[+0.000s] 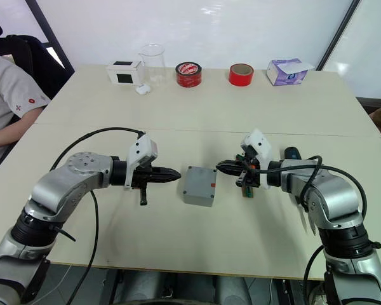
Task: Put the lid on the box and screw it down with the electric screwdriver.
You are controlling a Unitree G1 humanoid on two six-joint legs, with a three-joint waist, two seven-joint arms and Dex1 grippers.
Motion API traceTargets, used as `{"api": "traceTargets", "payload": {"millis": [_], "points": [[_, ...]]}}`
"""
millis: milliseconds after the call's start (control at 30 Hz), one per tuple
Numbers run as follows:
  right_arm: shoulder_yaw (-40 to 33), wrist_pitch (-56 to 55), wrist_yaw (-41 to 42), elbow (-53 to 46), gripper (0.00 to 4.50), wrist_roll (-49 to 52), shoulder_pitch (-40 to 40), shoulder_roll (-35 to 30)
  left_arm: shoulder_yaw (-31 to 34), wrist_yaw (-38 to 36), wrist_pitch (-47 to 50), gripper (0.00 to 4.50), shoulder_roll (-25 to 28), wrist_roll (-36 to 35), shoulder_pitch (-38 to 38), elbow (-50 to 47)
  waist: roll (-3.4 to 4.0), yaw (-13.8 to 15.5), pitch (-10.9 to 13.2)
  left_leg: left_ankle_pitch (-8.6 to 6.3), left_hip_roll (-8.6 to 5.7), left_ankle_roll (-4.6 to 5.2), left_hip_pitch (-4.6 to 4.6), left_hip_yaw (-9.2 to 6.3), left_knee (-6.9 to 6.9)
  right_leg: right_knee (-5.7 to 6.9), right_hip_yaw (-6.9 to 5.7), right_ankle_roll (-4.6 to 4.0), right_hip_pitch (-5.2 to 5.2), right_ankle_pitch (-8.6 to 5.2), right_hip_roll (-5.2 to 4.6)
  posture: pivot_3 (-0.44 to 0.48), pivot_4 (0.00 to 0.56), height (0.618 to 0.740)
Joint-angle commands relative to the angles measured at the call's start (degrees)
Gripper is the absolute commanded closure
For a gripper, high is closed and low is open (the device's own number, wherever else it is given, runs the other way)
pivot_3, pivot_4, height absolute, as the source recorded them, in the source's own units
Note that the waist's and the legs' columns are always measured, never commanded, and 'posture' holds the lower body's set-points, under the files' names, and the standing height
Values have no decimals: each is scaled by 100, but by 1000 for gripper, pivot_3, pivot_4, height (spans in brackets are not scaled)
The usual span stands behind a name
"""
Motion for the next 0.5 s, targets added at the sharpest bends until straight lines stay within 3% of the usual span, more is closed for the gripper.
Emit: {"api": "traceTargets", "payload": {"millis": [33,500], "points": [[-38,-86,-23,-150,4452,72,-47,-17,-7,26,-80,4500,-8,21,-67,-85,0,2,0,0,0,0,0,0,0,0,0,0,0,0,0,0,150,740],[158,-266,-126,6,4452,-99,-58,-19,-14,42,-78,4500,-7,33,-70,-100,0,2,0,0,0,0,0,0,0,0,0,-1,0,0,0,0,150,740]]}}
